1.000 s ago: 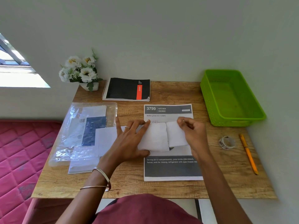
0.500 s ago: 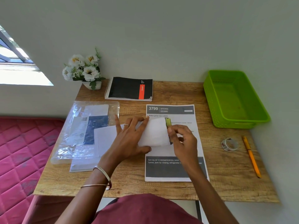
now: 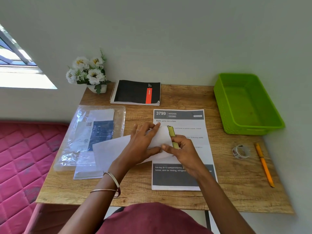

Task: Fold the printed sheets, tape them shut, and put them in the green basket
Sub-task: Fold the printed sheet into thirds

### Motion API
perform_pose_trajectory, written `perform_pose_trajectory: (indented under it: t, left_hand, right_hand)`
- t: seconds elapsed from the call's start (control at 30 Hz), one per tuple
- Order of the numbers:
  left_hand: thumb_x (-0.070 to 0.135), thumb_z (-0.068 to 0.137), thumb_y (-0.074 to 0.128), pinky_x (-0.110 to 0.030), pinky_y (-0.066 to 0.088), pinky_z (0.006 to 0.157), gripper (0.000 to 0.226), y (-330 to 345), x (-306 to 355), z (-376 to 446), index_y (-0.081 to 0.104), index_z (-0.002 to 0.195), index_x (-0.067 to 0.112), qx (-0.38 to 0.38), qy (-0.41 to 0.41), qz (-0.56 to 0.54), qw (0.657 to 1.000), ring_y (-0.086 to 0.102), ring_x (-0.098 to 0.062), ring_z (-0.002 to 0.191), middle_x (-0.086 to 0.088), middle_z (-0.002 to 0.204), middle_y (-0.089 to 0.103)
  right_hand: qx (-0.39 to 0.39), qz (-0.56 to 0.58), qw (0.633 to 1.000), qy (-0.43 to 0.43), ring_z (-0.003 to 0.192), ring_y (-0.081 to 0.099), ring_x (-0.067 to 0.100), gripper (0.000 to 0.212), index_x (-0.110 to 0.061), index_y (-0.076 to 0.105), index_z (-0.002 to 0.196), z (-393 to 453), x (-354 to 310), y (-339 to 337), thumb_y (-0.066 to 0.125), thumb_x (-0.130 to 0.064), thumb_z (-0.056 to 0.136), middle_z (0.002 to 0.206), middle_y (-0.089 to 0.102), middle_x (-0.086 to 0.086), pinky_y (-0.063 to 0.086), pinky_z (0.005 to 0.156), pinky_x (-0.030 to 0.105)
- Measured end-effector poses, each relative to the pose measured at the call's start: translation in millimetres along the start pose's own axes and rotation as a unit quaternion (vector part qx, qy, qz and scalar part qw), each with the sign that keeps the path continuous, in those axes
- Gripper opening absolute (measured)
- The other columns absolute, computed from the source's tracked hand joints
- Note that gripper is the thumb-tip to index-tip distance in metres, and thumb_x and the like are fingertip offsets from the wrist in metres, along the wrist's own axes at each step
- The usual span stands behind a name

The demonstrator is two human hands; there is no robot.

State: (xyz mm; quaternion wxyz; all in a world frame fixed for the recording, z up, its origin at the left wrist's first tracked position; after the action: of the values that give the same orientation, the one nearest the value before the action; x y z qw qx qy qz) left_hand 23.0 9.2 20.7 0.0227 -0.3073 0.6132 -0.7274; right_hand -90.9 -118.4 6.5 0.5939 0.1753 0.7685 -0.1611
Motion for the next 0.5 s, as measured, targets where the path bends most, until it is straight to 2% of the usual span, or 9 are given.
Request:
perform_pose_trajectory:
  t: [0.1, 0.17, 0.27, 0.37, 0.5]
  left_hand:
    - [0.051, 0.085, 0.056, -0.052, 0.011, 0.116, 0.083, 0.4, -0.9, 1.5, 0.012, 0.149, 0.021, -0.008, -0.002, -0.028, 1.0, 0.024, -0.015, 0.13, -0.003, 0.139, 0.03]
    - [0.07, 0.076, 0.045, -0.057, -0.004, 0.114, 0.097, 1.4, -0.6, 0.3, 0.005, 0.149, 0.022, -0.027, -0.002, 0.003, 1.0, 0.018, -0.018, 0.135, -0.003, 0.143, 0.024]
    - [0.085, 0.064, 0.038, -0.06, -0.024, 0.105, 0.118, 2.0, -1.4, -4.8, -0.016, 0.146, 0.022, -0.046, -0.007, 0.121, 0.992, 0.001, -0.024, 0.14, -0.003, 0.151, 0.005]
    - [0.077, 0.069, 0.05, -0.063, -0.023, 0.103, 0.12, 0.9, -2.5, -8.1, -0.025, 0.143, 0.021, -0.043, -0.038, 0.153, 0.987, 0.003, -0.026, 0.142, -0.004, 0.152, 0.005]
    - [0.067, 0.073, 0.055, -0.064, -0.018, 0.106, 0.114, -5.0, 0.3, -6.4, -0.017, 0.146, 0.019, -0.025, -0.042, 0.149, 0.988, 0.012, -0.026, 0.14, -0.005, 0.15, 0.014]
  right_hand:
    - [-0.038, 0.038, 0.998, 0.026, 0.091, 0.068, 0.024, 0.018, -0.004, 0.074, 0.094, -0.2, -4.5, 0.3, 0.074, -0.014, 0.079, 0.098, 0.072, 0.018, 0.056, 0.076, 0.033]
    - [-0.029, 0.082, 0.995, 0.053, 0.092, 0.067, 0.03, 0.012, -0.005, 0.074, 0.094, 1.1, -4.1, -0.5, 0.067, -0.008, 0.085, 0.097, 0.072, 0.017, 0.053, 0.08, 0.042]
    - [0.016, 0.104, 0.992, 0.065, 0.088, 0.065, 0.024, 0.013, -0.013, 0.074, 0.093, 4.0, -8.4, -6.0, 0.062, -0.009, 0.09, 0.093, 0.074, 0.008, 0.048, 0.07, 0.037]
    - [0.029, 0.116, 0.991, 0.061, 0.088, 0.064, 0.017, 0.014, -0.014, 0.072, 0.097, 4.8, -13.4, -10.9, 0.061, -0.011, 0.091, 0.094, 0.073, 0.001, 0.047, 0.063, 0.027]
    - [0.034, 0.116, 0.991, 0.055, 0.086, 0.06, 0.013, 0.013, -0.015, 0.072, 0.098, 2.2, -16.2, -11.7, 0.062, -0.018, 0.09, 0.095, 0.071, -0.003, 0.043, 0.055, 0.021]
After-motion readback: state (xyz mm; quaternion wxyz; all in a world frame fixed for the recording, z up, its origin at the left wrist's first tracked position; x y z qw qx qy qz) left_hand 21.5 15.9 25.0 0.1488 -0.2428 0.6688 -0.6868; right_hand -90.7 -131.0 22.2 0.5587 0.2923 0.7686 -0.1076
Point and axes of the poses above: each hand's wrist, its own z-axis towards the middle knuckle, its own y-axis out of the palm, x = y × z, the point moved 2 cm from there along z, towards the middle knuckle
